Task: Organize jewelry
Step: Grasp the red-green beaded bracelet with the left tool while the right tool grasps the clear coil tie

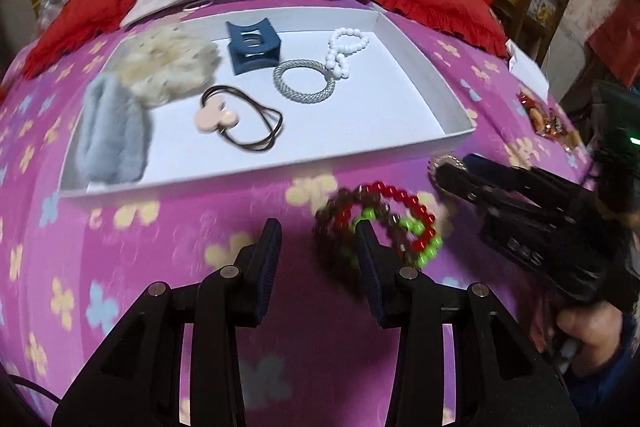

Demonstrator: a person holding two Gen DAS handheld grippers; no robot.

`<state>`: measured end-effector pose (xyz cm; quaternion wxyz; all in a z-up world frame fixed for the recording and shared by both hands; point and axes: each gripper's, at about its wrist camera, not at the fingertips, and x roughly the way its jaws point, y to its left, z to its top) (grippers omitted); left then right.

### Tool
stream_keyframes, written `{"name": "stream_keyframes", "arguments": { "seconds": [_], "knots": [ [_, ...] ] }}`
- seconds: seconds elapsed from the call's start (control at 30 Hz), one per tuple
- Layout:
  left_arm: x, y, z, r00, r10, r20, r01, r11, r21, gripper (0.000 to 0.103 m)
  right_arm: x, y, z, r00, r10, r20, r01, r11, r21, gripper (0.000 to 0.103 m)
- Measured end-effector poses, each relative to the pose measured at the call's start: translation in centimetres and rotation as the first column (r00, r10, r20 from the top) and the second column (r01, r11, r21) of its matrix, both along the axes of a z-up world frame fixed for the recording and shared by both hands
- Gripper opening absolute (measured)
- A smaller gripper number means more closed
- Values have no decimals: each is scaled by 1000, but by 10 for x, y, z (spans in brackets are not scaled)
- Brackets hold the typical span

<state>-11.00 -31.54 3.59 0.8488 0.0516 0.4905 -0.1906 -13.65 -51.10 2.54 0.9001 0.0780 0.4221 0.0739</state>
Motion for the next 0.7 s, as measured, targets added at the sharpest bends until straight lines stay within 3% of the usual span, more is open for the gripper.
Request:
{"name": "stream_keyframes", "arguments": {
  "seconds": [0.2,0.23,0.3,0.37,0.43,0.7],
  "knots": [
    [18,-9,-14,999,-39,-31,38,999,-16,36,0,-2,0,1000,0,0,0,1000,11,31],
    [18,-10,-14,998,-53,-41,52,998,-31,17,0,-2,0,1000,0,0,0,1000,14,31],
    [17,-11,-13,996,-66,-52,64,997,-41,7,0,-2,0,1000,3,3,-3,1000,23,30],
    [14,-7,-10,996,-63,-56,60,997,-49,7,-1,-4,1,1000,3,6,-3,999,42,26],
    [11,0,-6,997,-46,-66,41,996,-78,7,0,-6,0,1000,4,-1,-4,997,72,7],
    [-8,26,30,999,-14,-32,9,989,-147,7,-2,-22,4,999,-48,6,46,990,133,7]
  ]
}}
